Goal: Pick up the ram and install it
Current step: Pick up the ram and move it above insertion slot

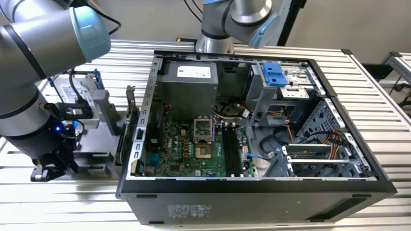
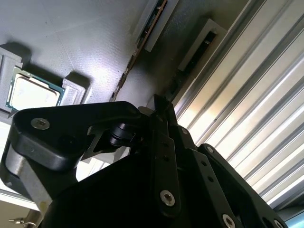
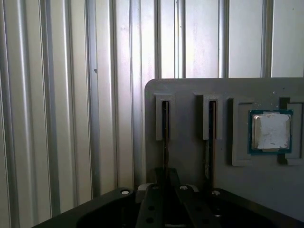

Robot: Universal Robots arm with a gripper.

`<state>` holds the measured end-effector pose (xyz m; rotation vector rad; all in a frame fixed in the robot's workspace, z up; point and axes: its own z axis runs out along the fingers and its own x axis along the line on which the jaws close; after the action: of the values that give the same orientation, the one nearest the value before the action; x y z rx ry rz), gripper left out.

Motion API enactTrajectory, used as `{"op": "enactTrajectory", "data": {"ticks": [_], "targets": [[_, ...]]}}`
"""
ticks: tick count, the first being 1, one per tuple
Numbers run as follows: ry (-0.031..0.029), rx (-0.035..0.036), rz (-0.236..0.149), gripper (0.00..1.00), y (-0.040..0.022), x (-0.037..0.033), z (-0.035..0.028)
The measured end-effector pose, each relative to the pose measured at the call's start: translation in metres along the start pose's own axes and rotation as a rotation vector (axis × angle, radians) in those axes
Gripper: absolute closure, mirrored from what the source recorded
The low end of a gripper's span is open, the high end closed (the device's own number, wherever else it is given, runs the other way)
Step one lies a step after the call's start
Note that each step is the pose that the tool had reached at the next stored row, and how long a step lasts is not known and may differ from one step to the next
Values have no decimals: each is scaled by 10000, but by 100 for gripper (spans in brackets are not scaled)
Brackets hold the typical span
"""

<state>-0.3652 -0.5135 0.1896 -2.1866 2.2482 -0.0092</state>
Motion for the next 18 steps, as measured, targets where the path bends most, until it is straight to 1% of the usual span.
{"op": "enactTrajectory", "data": {"ticks": [7,18], "targets": [[-6,7,0,100,-1,-1,-7],[-1,1,0,100,-1,0,-123]]}}
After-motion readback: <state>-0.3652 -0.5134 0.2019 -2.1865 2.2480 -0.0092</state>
